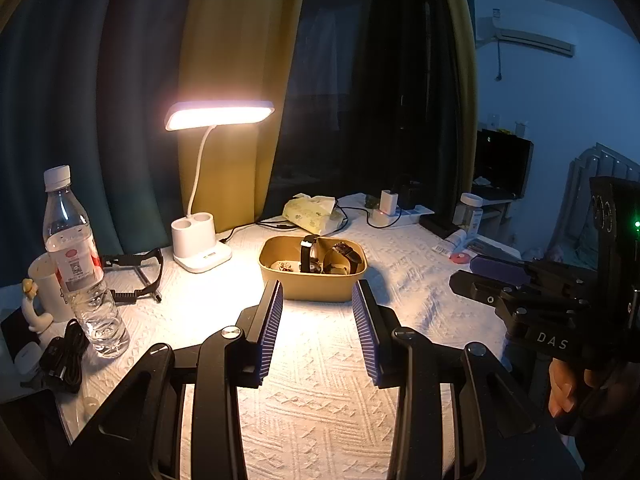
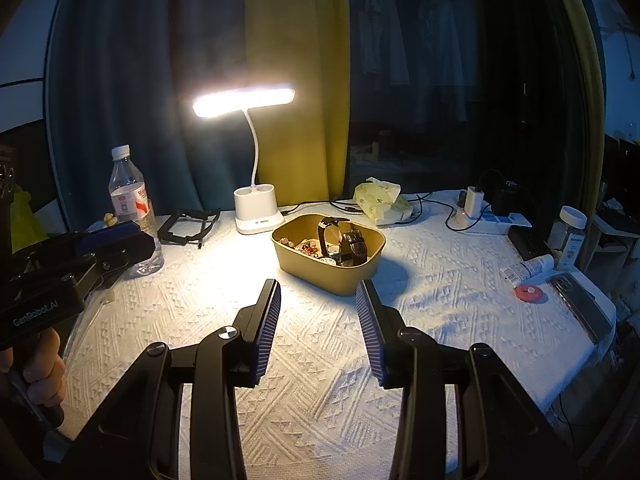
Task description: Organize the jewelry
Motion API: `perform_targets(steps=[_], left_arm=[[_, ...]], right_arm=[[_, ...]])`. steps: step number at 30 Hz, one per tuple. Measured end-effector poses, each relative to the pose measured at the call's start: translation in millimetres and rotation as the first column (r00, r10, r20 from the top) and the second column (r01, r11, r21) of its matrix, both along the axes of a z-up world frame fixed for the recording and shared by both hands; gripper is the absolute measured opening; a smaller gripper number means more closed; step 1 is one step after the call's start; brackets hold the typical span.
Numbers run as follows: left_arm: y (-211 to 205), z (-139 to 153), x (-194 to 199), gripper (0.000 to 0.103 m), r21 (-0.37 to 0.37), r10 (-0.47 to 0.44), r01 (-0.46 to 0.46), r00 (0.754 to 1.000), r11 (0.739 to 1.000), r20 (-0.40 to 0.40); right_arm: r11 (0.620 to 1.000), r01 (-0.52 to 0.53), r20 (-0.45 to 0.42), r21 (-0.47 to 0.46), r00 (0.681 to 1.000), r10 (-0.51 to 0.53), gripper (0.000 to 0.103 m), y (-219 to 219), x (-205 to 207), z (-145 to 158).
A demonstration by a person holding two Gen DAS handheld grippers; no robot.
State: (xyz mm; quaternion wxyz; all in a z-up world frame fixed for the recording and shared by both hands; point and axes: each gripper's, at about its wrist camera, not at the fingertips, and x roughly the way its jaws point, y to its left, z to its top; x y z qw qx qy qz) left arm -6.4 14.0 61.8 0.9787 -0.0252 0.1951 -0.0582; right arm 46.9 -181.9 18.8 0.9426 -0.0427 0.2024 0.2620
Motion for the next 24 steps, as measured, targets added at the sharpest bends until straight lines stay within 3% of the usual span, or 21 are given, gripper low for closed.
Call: perform_targets(steps=[24], left_arm=[[-2.8,0.6,-0.4,0.039,0.005,-0.007,0.007,1.000,1.000,0.005]], right_arm=[[1.000,-0.001,0.000,0.000,1.000,0.001,0.040,-2.0,-0.2,-0.5]])
